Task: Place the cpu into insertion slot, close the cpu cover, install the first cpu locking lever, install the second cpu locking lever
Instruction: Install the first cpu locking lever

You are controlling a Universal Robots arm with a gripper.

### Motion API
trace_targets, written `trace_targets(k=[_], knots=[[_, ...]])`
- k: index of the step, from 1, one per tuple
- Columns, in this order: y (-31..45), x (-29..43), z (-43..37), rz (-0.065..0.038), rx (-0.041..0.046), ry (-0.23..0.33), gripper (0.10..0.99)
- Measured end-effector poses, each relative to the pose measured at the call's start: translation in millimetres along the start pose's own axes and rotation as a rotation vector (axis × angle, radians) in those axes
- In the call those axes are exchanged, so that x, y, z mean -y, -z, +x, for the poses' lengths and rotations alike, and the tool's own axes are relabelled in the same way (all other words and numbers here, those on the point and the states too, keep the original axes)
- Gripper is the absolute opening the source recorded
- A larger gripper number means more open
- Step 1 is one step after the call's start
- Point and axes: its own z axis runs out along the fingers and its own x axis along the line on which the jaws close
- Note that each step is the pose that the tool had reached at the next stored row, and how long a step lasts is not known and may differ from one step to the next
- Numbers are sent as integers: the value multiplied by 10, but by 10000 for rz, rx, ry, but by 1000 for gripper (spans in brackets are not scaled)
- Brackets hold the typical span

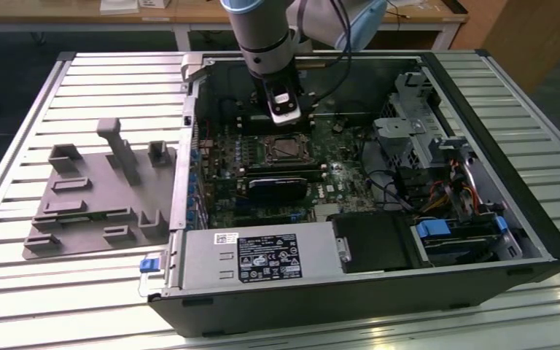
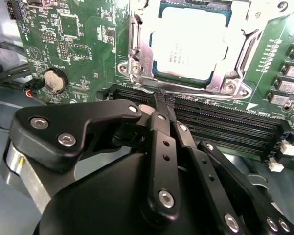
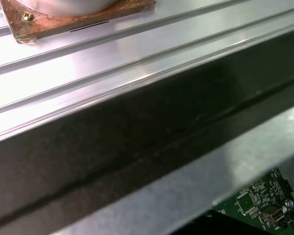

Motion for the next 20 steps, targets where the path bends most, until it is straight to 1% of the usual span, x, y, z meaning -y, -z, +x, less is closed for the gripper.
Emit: trace_targets(k=[8, 20], knots=[[-18, 4, 2, 53, 8, 122, 102], [-38, 9, -6, 48, 10, 126, 102]])
